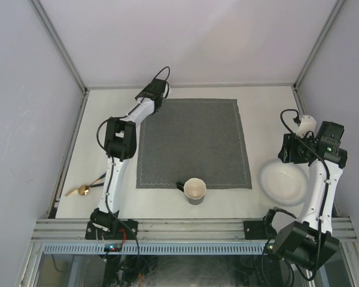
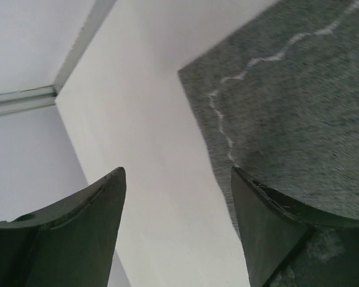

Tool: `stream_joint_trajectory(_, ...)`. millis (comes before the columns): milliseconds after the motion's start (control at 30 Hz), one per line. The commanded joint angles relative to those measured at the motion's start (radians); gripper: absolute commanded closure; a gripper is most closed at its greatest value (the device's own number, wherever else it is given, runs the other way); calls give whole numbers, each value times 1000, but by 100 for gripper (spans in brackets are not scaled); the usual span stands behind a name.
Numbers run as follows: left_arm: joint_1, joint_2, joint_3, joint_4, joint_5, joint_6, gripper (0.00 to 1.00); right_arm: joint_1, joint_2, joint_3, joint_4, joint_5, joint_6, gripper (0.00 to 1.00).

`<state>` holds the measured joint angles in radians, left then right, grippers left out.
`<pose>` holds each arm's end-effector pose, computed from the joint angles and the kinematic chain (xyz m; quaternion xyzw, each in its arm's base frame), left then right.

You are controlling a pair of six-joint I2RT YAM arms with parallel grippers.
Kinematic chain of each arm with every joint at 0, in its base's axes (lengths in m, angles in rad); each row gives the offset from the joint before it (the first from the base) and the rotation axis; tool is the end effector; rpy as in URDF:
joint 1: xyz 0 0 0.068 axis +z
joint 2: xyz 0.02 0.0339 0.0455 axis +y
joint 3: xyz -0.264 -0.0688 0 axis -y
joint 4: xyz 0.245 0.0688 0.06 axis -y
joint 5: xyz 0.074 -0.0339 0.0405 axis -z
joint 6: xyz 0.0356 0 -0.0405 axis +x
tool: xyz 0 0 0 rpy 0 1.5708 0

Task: Set the dinner table for one person
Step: Adjust the napkin at the center of the board.

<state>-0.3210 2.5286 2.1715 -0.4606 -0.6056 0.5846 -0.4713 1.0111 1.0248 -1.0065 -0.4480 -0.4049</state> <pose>0.5350 -0.1565 0.1606 0.2897 0.8462 0.3210 0.3115 0.1691 -0.0689 0.3117 -0.0322 0.9362 0.0749 0.3420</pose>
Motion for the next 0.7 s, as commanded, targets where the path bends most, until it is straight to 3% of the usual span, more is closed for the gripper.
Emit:
stream_joint_trajectory(0,2,-19,69,-133,123,-71,24,4,-11,8,24,-16,7,48)
stream_joint_trajectory(200,0,25,127,-159,81,-51,23,14,-11,8,26,-9,13,48)
stream_joint_trajectory(667,3,35,74,-48,-61,69,19,27,-6,8,29,-3,21,48)
